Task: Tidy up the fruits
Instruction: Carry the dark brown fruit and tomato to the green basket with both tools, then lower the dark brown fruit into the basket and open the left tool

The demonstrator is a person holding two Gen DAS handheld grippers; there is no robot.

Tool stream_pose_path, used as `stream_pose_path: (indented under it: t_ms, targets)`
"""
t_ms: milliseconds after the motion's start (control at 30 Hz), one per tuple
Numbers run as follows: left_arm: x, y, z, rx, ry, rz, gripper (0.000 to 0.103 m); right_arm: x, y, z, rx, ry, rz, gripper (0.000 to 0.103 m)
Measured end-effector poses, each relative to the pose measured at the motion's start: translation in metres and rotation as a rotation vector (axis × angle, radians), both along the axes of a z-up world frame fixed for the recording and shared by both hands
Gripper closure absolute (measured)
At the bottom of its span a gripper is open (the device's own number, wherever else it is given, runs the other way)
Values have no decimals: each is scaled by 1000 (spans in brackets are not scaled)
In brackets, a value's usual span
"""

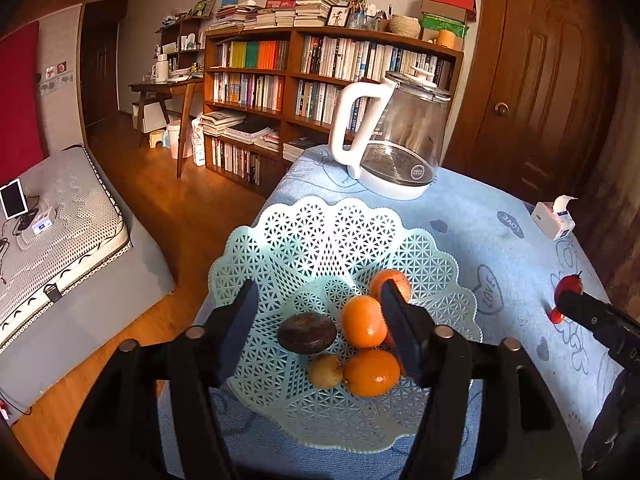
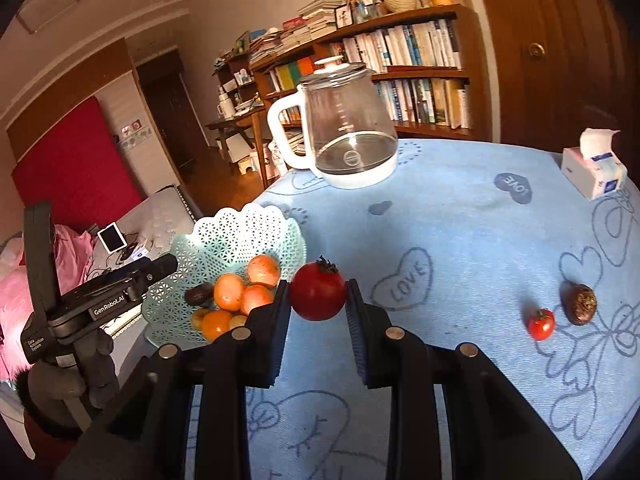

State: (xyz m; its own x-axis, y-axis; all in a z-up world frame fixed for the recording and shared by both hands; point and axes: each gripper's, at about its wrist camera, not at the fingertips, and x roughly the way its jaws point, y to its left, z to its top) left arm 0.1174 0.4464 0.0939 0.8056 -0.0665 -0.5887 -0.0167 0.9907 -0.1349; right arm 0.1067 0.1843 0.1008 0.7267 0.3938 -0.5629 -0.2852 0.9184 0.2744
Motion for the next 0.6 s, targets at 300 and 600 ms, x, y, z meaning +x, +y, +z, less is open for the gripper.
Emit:
stream_pose_path:
  t_ms: [300, 600]
  targets:
    - [-6, 26, 11, -44, -31, 71, 29, 14, 39, -5, -15, 13, 68, 75]
    - [-5, 27, 11, -18, -38, 86, 23, 32, 64, -19, -68, 33, 88, 74]
